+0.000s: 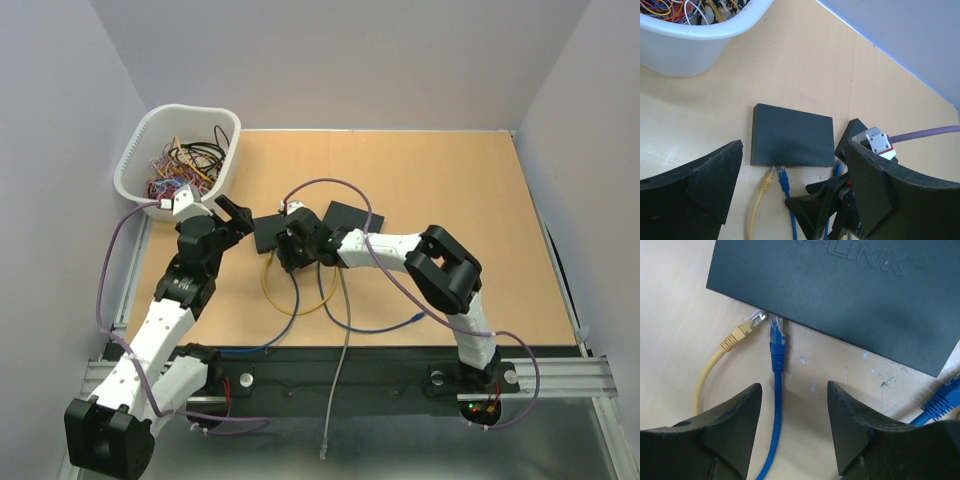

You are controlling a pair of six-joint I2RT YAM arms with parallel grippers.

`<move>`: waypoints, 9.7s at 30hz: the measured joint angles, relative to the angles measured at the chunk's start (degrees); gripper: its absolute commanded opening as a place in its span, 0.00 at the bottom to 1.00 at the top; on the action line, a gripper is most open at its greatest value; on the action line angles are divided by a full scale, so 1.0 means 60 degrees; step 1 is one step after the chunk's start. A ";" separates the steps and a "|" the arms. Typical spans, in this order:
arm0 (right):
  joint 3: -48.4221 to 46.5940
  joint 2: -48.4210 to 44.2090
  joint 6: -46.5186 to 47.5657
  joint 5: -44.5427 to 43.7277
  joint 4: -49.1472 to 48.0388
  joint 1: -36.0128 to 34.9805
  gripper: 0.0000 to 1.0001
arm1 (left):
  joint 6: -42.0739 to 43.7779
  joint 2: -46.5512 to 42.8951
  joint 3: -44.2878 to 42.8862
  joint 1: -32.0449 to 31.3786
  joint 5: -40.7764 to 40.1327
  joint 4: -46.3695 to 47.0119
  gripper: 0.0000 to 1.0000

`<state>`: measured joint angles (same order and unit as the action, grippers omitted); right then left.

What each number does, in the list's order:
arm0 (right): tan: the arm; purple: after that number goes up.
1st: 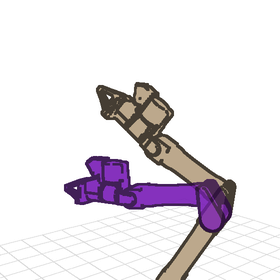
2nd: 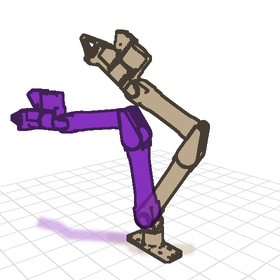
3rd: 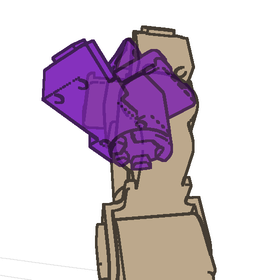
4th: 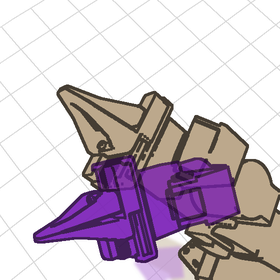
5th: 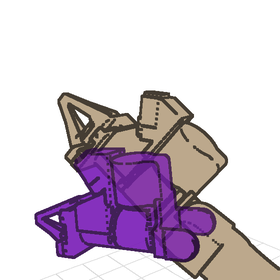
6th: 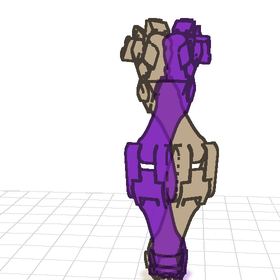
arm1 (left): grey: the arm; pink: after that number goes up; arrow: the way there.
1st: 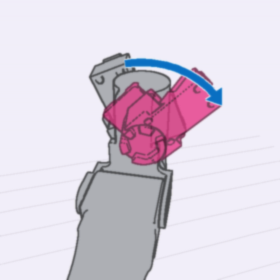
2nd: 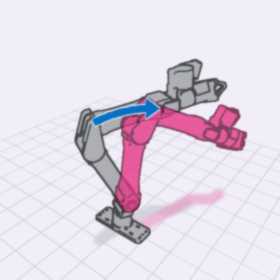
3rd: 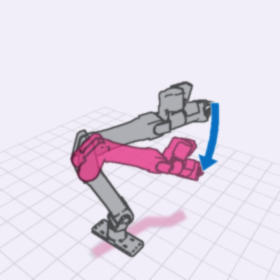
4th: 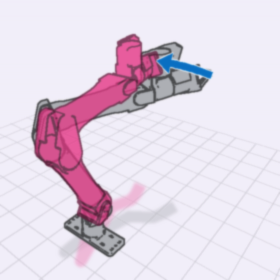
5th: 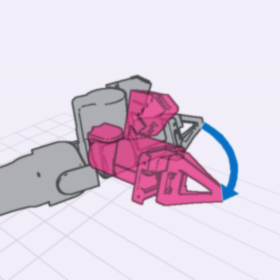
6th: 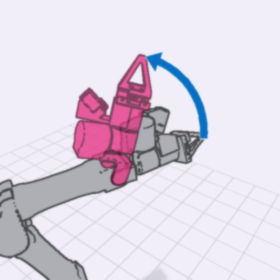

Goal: Insert the plug into the switch port

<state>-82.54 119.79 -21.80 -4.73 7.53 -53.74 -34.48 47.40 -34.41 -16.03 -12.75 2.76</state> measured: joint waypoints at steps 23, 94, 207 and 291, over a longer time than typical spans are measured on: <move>-0.0860 0.0769 -0.0233 -0.0911 -0.0004 -0.0437 0.01 | 0.0113 -0.0499 0.0058 0.0000 -0.0033 -0.0565 0.81; 0.6451 -0.5180 -0.4951 0.8907 -1.1548 0.1319 0.00 | -0.1096 -0.2605 0.2488 -0.0321 0.8590 0.5370 0.49; 0.2524 -0.4138 0.0922 0.1155 -0.1472 -0.0685 0.01 | -0.0525 -0.0069 0.1133 -0.0627 0.5235 0.0710 0.27; -0.2506 0.1096 -0.0404 -0.1155 0.3464 0.0466 0.00 | 0.1417 1.0123 -0.4492 0.0648 0.4302 0.1617 0.64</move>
<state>-97.58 126.37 -24.23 -11.66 28.32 -50.94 -25.98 108.14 -61.36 -12.14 13.06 12.47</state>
